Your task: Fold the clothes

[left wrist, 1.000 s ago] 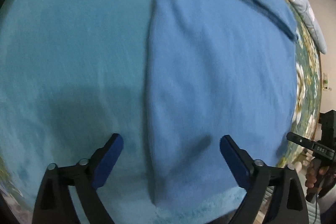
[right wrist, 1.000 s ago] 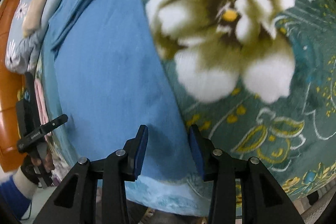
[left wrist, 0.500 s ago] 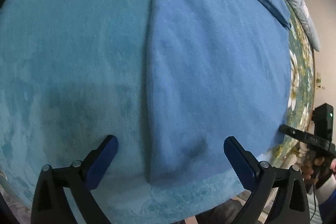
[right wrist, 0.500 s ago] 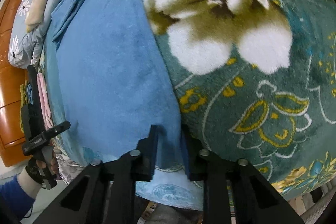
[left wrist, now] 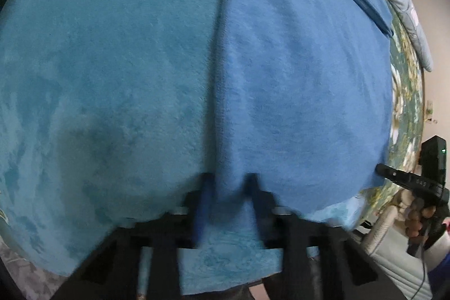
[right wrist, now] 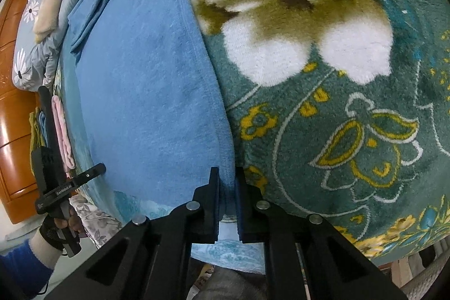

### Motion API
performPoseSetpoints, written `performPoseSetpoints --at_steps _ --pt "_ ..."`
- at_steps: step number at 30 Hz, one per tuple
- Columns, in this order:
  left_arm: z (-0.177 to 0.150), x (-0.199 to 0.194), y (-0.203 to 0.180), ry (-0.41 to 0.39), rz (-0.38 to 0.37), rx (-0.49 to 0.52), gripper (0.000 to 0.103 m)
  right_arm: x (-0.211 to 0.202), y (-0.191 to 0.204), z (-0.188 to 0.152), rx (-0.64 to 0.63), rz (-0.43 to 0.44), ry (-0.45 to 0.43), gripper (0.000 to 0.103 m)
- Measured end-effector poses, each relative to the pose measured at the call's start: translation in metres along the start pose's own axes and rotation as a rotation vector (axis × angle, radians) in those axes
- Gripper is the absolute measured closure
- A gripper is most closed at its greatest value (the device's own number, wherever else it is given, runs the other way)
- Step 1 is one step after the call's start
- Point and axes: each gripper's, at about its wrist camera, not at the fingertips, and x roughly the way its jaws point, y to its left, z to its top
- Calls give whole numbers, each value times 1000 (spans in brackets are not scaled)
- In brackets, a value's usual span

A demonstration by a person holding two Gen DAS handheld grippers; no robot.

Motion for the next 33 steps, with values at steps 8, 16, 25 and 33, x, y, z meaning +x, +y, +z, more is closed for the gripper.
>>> performPoseSetpoints --at_steps 8,16,25,33 --pt "-12 -29 8 -30 -62 -50 98 -13 16 12 39 79 -33 97" --pt "8 -86 8 -195 -204 -38 98 -74 35 17 45 310 -197 97" --pt "182 -100 -28 -365 -281 -39 98 -125 52 129 36 459 -358 97" --pt "302 -68 -11 -310 -381 -249 92 -130 24 201 117 368 -329 94"
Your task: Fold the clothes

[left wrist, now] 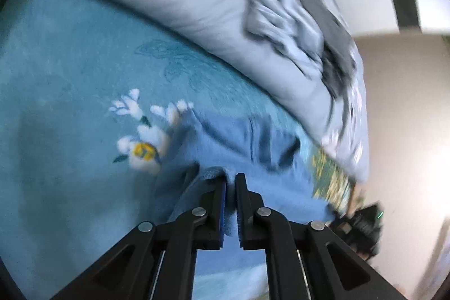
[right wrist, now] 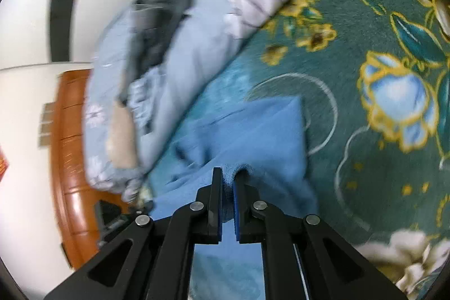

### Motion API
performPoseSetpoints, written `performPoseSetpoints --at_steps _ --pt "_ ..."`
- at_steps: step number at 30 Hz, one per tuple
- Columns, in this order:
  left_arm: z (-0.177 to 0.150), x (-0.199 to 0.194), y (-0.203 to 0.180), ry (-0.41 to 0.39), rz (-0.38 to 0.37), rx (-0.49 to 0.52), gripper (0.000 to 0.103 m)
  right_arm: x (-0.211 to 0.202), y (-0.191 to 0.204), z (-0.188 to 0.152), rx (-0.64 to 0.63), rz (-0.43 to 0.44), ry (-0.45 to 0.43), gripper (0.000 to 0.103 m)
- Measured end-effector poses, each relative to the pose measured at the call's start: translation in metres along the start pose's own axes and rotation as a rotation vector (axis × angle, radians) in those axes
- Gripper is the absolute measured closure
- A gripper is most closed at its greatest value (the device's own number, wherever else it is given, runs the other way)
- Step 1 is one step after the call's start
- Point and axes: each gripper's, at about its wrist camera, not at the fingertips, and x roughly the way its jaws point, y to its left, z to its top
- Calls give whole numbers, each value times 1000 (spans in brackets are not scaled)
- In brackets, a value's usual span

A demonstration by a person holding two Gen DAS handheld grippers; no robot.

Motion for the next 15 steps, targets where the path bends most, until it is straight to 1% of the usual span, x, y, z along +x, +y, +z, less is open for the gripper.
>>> performPoseSetpoints --at_steps 2,3,4,5,6,7,8,10,13,15 --pt "9 -1 2 -15 -5 -26 77 1 -2 6 -2 -35 -1 94" --pt "10 -3 1 -29 -30 -28 60 2 -1 8 -12 -47 -1 94" --pt "12 -4 -1 -43 -56 -31 45 0 1 8 -24 -58 -5 93" --pt "13 -6 -2 -58 -72 -31 42 -3 3 8 -40 -67 -16 90" --pt "13 -9 -2 -72 -72 -29 41 -4 4 8 -49 -72 -25 87" --pt "12 -11 -2 -87 -73 -27 41 -4 3 9 -49 -73 -34 80" --pt "12 -13 -3 -96 -60 -18 41 -7 3 9 -51 -83 -47 77" --pt "10 -12 -7 -96 13 36 41 -12 2 8 -68 -119 -62 77" --pt "3 2 -24 -64 152 203 40 -10 0 1 -100 -147 -38 77" --pt "-2 16 -40 -40 243 322 40 -4 3 -3 -153 -191 -3 77"
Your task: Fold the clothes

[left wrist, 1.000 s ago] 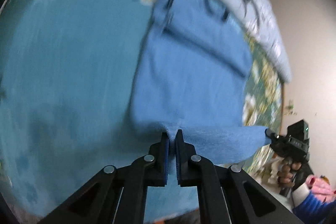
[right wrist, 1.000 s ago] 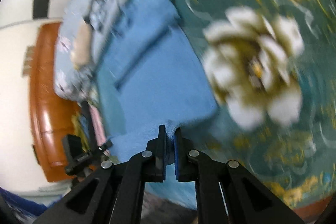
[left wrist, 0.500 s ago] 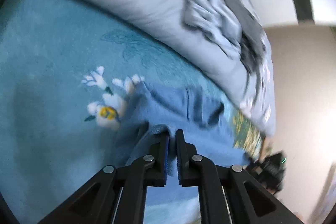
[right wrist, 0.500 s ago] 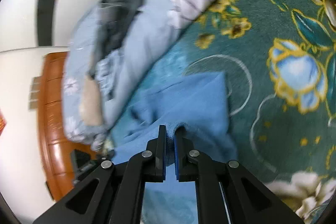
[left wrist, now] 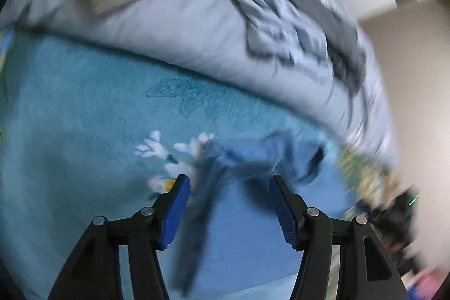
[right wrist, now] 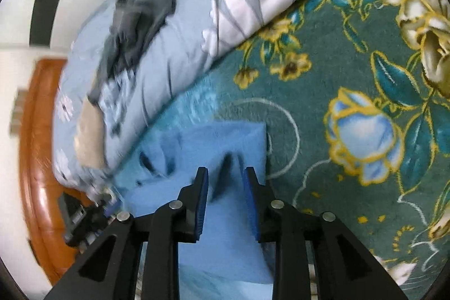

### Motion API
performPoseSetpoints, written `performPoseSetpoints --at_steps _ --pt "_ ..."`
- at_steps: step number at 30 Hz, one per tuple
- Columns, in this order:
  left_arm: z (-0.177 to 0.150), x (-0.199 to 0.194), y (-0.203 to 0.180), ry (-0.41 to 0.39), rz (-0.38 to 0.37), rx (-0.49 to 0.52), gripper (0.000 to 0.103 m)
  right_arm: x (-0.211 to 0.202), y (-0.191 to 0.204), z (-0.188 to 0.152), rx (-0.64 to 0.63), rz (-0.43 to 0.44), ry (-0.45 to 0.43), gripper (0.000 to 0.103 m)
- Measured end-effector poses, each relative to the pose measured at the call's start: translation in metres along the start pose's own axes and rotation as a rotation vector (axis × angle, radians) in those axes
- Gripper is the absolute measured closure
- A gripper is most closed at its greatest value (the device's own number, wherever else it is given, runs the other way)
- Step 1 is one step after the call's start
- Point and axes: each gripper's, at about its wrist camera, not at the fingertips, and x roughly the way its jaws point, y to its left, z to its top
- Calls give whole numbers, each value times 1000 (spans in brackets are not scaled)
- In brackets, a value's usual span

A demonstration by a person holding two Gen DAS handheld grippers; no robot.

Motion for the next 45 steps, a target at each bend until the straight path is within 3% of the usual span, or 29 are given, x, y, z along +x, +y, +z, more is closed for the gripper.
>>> performPoseSetpoints --at_steps 4,8,11,16,19,23,24,26,28,29,33,37,41,42,43,44,45 --pt "-2 21 -36 56 125 281 40 17 17 -3 -153 -107 58 77" --pt "-8 36 -54 98 204 458 40 29 29 2 -257 -165 90 75" --pt "-1 38 -49 72 223 437 40 31 34 7 -286 -183 86 75" --pt "26 36 -20 19 172 212 40 21 32 20 -228 -138 19 73" --pt "29 39 -17 24 153 219 42 14 27 21 -202 -115 2 67" --pt "28 46 -20 50 103 251 42 23 24 17 -232 -124 56 66" --pt "27 47 -22 49 96 262 44 27 25 17 -242 -122 69 66" --pt "25 46 -25 43 90 277 58 33 29 16 -266 -116 89 66" --pt "26 48 -26 43 86 286 85 29 29 17 -269 -95 77 66" --pt "26 48 -26 43 83 290 89 25 29 18 -265 -82 64 66" --pt "29 49 -22 36 52 255 97 15 25 19 -253 -68 26 65" --pt "32 46 -11 20 15 172 98 31 18 26 -251 -96 57 65" --pt "31 45 -12 23 23 175 98 50 20 32 -251 -105 80 65" --pt "31 44 -13 24 24 178 98 54 20 33 -251 -110 82 66" --pt "31 43 -14 23 24 178 98 57 21 34 -250 -121 81 74" --pt "32 42 -15 21 23 179 98 58 22 34 -249 -123 78 92" --pt "32 41 -16 19 22 180 98 57 23 34 -249 -122 75 98"
